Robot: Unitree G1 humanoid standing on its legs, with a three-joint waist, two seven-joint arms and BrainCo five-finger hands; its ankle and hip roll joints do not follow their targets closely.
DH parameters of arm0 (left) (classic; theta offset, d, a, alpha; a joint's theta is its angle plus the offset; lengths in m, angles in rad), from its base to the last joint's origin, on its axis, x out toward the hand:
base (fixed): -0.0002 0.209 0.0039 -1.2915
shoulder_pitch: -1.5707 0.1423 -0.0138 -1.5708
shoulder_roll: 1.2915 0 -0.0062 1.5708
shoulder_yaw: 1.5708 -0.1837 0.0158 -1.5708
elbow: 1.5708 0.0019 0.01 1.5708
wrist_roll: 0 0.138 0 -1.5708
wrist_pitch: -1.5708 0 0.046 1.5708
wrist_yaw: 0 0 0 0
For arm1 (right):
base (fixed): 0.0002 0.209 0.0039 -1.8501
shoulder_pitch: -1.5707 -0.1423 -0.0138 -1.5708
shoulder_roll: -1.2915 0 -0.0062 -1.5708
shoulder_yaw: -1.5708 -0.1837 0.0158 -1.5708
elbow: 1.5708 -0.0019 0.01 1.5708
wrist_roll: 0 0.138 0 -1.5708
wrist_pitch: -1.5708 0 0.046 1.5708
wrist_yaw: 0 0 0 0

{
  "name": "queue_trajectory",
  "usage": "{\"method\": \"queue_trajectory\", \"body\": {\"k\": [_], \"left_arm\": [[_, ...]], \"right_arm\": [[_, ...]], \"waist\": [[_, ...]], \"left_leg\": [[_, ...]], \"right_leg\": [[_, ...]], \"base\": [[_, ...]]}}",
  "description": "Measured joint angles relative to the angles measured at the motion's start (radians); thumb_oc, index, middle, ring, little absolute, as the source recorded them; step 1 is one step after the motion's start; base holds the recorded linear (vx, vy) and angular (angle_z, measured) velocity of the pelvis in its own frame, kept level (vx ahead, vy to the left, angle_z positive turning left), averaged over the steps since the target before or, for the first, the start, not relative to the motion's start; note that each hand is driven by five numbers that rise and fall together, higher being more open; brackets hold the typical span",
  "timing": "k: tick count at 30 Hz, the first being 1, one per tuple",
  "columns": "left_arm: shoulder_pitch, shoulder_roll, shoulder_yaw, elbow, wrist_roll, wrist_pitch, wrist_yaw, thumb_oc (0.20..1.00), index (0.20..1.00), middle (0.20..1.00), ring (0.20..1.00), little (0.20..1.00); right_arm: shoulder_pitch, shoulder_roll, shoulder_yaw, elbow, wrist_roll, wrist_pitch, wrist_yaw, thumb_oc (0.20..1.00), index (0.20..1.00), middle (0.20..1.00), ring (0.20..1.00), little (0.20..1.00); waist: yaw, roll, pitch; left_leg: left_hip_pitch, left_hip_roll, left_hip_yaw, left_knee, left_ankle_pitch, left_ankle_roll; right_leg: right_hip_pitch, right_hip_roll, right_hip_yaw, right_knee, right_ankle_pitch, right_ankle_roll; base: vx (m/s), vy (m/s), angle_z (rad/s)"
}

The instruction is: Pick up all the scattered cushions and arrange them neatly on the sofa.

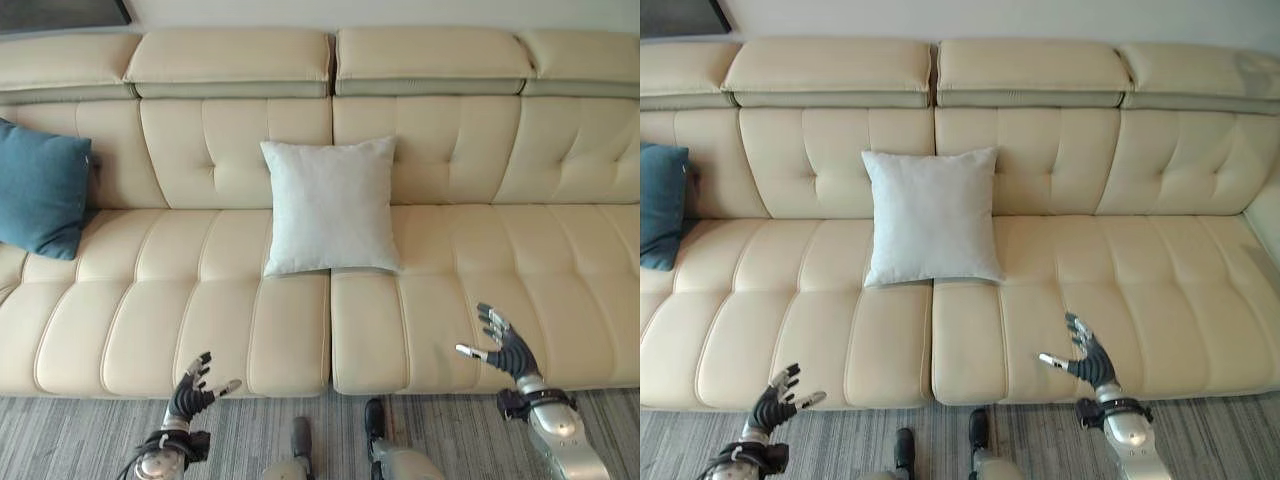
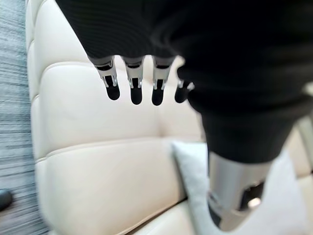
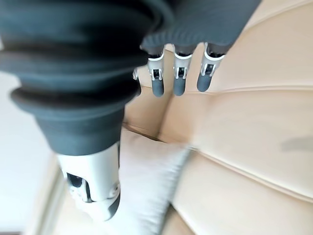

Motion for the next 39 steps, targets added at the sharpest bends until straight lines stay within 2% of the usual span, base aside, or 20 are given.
{"method": "queue_trajectory", "body": {"k": [4, 6, 9, 10, 11, 13, 15, 16, 18, 19, 21, 22, 24, 26, 27, 29, 31, 32, 36, 39], "left_arm": [[0.011, -0.002, -0.007, 0.0, 0.042, 0.003, -0.002, 1.0, 1.0, 1.0, 1.0, 1.0], [0.003, 0.0, -0.005, 0.005, 0.047, 0.004, 0.007, 1.0, 1.0, 1.0, 1.0, 1.0], [-0.018, 0.007, -0.003, 0.009, 0.067, 0.01, 0.02, 1.0, 1.0, 1.0, 1.0, 1.0], [-0.032, 0.007, -0.005, 0.01, 0.069, 0.011, 0.023, 1.0, 1.0, 1.0, 1.0, 1.0], [-0.048, 0.006, -0.005, 0.009, 0.071, 0.012, 0.025, 1.0, 1.0, 1.0, 1.0, 1.0], [-0.068, 0.01, -0.006, 0.008, 0.073, 0.012, 0.026, 1.0, 1.0, 1.0, 1.0, 1.0], [-0.064, 0.016, -0.006, 0.008, 0.074, 0.015, 0.028, 1.0, 1.0, 1.0, 1.0, 1.0], [-0.059, 0.026, -0.002, 0.005, 0.074, 0.015, 0.032, 1.0, 1.0, 1.0, 1.0, 1.0], [-0.063, 0.035, 0.001, 0.0, 0.073, 0.014, 0.039, 1.0, 1.0, 1.0, 1.0, 1.0], [-0.065, 0.033, -0.001, 0.0, 0.072, 0.016, 0.046, 1.0, 1.0, 1.0, 1.0, 1.0], [-0.064, -0.009, -0.013, -0.009, 0.071, 0.014, 0.047, 1.0, 1.0, 1.0, 1.0, 1.0], [-0.063, -0.016, -0.017, -0.009, 0.071, 0.014, 0.049, 1.0, 1.0, 1.0, 1.0, 1.0], [-0.072, -0.029, -0.021, -0.009, 0.071, 0.014, 0.053, 1.0, 1.0, 1.0, 1.0, 1.0], [-0.073, -0.03, -0.045, -0.009, 0.071, 0.015, 0.054, 1.0, 1.0, 1.0, 1.0, 1.0], [-0.083, -0.025, -0.046, -0.006, 0.072, 0.016, 0.052, 1.0, 1.0, 1.0, 1.0, 1.0], [-0.094, -0.018, -0.045, -0.006, 0.072, 0.016, 0.051, 1.0, 1.0, 1.0, 1.0, 1.0], [-0.096, -0.032, -0.048, -0.008, 0.072, 0.015, 0.048, 1.0, 1.0, 1.0, 1.0, 1.0], [-0.098, -0.049, -0.048, -0.013, 0.073, 0.014, 0.045, 1.0, 1.0, 1.0, 1.0, 1.0], [-0.144, -0.043, -0.048, -0.023, 0.073, 0.014, 0.044, 1.0, 1.0, 1.0, 1.0, 1.0], [-0.135, -0.026, -0.057, -0.051, 0.075, 0.015, 0.04, 1.0, 1.0, 1.0, 1.0, 1.0]], "right_arm": [[0.046, 0.005, 0.007, 0.072, -0.043, 0.02, 0.008, 1.0, 1.0, 1.0, 1.0, 1.0], [0.038, 0.023, 0.006, 0.107, -0.042, 0.024, 0.006, 1.0, 1.0, 1.0, 1.0, 1.0], [-0.003, 0.046, 0.008, 0.131, -0.039, 0.028, -0.003, 1.0, 1.0, 1.0, 1.0, 1.0], [-0.014, 0.052, 0.01, 0.135, -0.038, 0.028, -0.003, 1.0, 1.0, 1.0, 1.0, 1.0], [-0.026, 0.054, 0.015, 0.139, -0.037, 0.029, -0.004, 1.0, 1.0, 1.0, 1.0, 1.0], [-0.046, 0.054, 0.032, 0.139, -0.034, 0.034, -0.005, 1.0, 1.0, 1.0, 1.0, 1.0], [-0.06, 0.054, 0.034, 0.136, -0.028, 0.035, -0.008, 1.0, 1.0, 1.0, 1.0, 1.0], [-0.073, 0.055, 0.034, 0.129, -0.028, 0.035, -0.016, 1.0, 1.0, 1.0, 1.0, 1.0], [-0.071, 0.059, 0.041, 0.126, -0.028, 0.033, -0.022, 1.0, 1.0, 1.0, 1.0, 1.0], [-0.094, 0.059, 0.042, 0.127, -0.028, 0.034, -0.023, 1.0, 1.0, 1.0, 1.0, 1.0], [-0.092, 0.038, 0.042, 0.122, -0.02, 0.037, -0.023, 1.0, 1.0, 1.0, 1.0, 1.0], [-0.082, 0.035, 0.041, 0.123, -0.02, 0.034, -0.024, 1.0, 1.0, 1.0, 1.0, 1.0], [-0.057, 0.021, 0.041, 0.129, -0.019, 0.038, -0.024, 1.0, 1.0, 1.0, 1.0, 1.0], [-0.034, -0.006, 0.041, 0.128, -0.019, 0.042, -0.024, 1.0, 1.0, 1.0, 1.0, 1.0], [-0.037, -0.017, 0.038, 0.124, -0.019, 0.042, -0.025, 1.0, 1.0, 1.0, 1.0, 1.0], [-0.05, -0.015, 0.035, 0.115, -0.019, 0.042, -0.025, 1.0, 1.0, 1.0, 1.0, 1.0], [-0.055, -0.023, 0.028, 0.105, -0.018, 0.042, -0.027, 1.0, 1.0, 1.0, 1.0, 1.0], [-0.056, -0.024, 0.029, 0.092, -0.018, 0.042, -0.034, 1.0, 1.0, 1.0, 1.0, 1.0], [-0.053, 0.016, 0.037, 0.096, -0.018, 0.041, -0.031, 1.0, 1.0, 1.0, 1.0, 1.0], [-0.051, 0.018, 0.035, 0.096, -0.017, 0.042, -0.03, 1.0, 1.0, 1.0, 1.0, 1.0]], "waist": [[0.0, 0.004, -0.016], [0.002, -0.006, -0.019], [0.006, -0.021, -0.009], [0.002, -0.015, -0.002], [0.006, -0.002, 0.008], [0.02, 0.008, 0.018], [0.04, 0.004, 0.016], [0.056, -0.005, 0.01], [0.072, -0.039, 0.001], [0.084, -0.048, 0.001], [0.086, 0.031, 0.012], [0.08, 0.05, 0.007], [0.083, 0.067, 0.008], [0.084, 0.076, 0.008], [0.054, 0.023, 0.024], [0.04, -0.053, 0.035], [0.014, -0.04, 0.033], [-0.007, 0.015, 0.023], [-0.012, -0.001, 0.02], [-0.015, -0.002, 0.016]], "left_leg": [[0.023, -0.018, 0.005, -0.006, -0.01, 0.015], [0.02, -0.036, 0.027, 0.0, -0.008, 0.027], [-0.002, -0.043, 0.063, 0.004, 0.007, 0.069], [-0.014, -0.03, 0.067, 0.002, 0.02, 0.087], [-0.035, -0.012, 0.072, 0.007, 0.029, 0.098], [-0.054, 0.015, 0.07, 0.024, 0.037, 0.107], [-0.054, 0.031, 0.068, 0.029, 0.045, 0.106], [-0.067, 0.032, 0.064, 0.026, 0.055, 0.093], [-0.085, 0.017, 0.054, 0.022, 0.067, 0.067], [-0.107, 0.019, 0.055, 0.022, 0.115, 0.035], [-0.148, 0.082, 0.016, 0.02, 0.138, -0.011], [-0.173, 0.096, -0.007, 0.035, 0.164, -0.03], [-0.197, 0.122, -0.033, 0.04, 0.174, -0.075], [-0.217, 0.131, -0.073, 0.037, 0.132, -0.11], [-0.243, 0.085, -0.088, 0.076, 0.037, -0.098], [-0.229, 0.004, -0.09, 0.193, -0.008, -0.075], [-0.155, -0.008, -0.099, 0.207, -0.02, -0.077], [-0.053, 0.012, -0.127, 0.102, -0.043, -0.013], [-0.019, -0.007, -0.107, 0.039, -0.004, 0.012], [0.001, -0.018, -0.087, 0.015, -0.005, 0.015]], "right_leg": [[0.015, -0.019, 0.008, 0.0, -0.009, 0.009], [-0.007, -0.029, 0.03, 0.016, 0.01, 0.044], [-0.046, -0.055, 0.04, 0.045, -0.012, 0.088], [-0.072, -0.052, 0.016, 0.091, -0.04, 0.12], [-0.112, -0.048, -0.005, 0.202, -0.074, 0.128], [-0.16, -0.054, -0.01, 0.505, -0.198, 0.125], [-0.088, -0.063, -0.005, 0.577, -0.257, 0.155], [-0.013, -0.074, -0.012, 0.583, -0.294, 0.154], [0.096, -0.075, -0.009, 0.365, -0.337, 0.124], [0.143, -0.064, -0.007, 0.228, -0.352, 0.076], [0.156, 0.023, -0.007, 0.131, -0.286, 0.027], [0.142, 0.04, -0.01, 0.137, -0.278, 0.013], [0.117, 0.067, -0.024, 0.153, -0.271, -0.019], [0.066, 0.082, -0.042, 0.201, -0.258, -0.061], [0.043, 0.028, -0.052, 0.191, -0.24, -0.068], [0.037, -0.045, -0.022, 0.166, -0.201, -0.055], [0.051, -0.041, -0.002, 0.134, -0.183, -0.034], [0.067, -0.004, -0.001, 0.114, -0.172, -0.022], [0.081, -0.021, 0.02, 0.079, -0.155, 0.024], [0.088, -0.034, 0.031, 0.053, -0.138, 0.039]], "base": [[-0.1, 0.113, -0.04], [-0.2, 0.067, -0.34], [-0.26, 0.013, -0.33], [-0.23, -0.021, -0.04], [-0.14, -0.03, 0.0], [-0.12, -0.066, -0.05], [-0.14, -0.182, -0.06], [-0.22, -0.268, 0.09], [-0.23, -0.195, -0.05], [-0.24, -0.191, -0.04], [-0.32, -0.217, 0.06], [-0.25, -0.126, 0.17], [-0.24, -0.052, 0.15], [-0.3, -0.035, -0.02], [-0.15, 0.012, 0.06], [-0.05, 0.027, -0.06], [0.04, 0.05, -0.19], [0.07, 0.063, -0.12], [0.04, 0.068, -0.11], [0.01, 0.082, -0.21]]}}
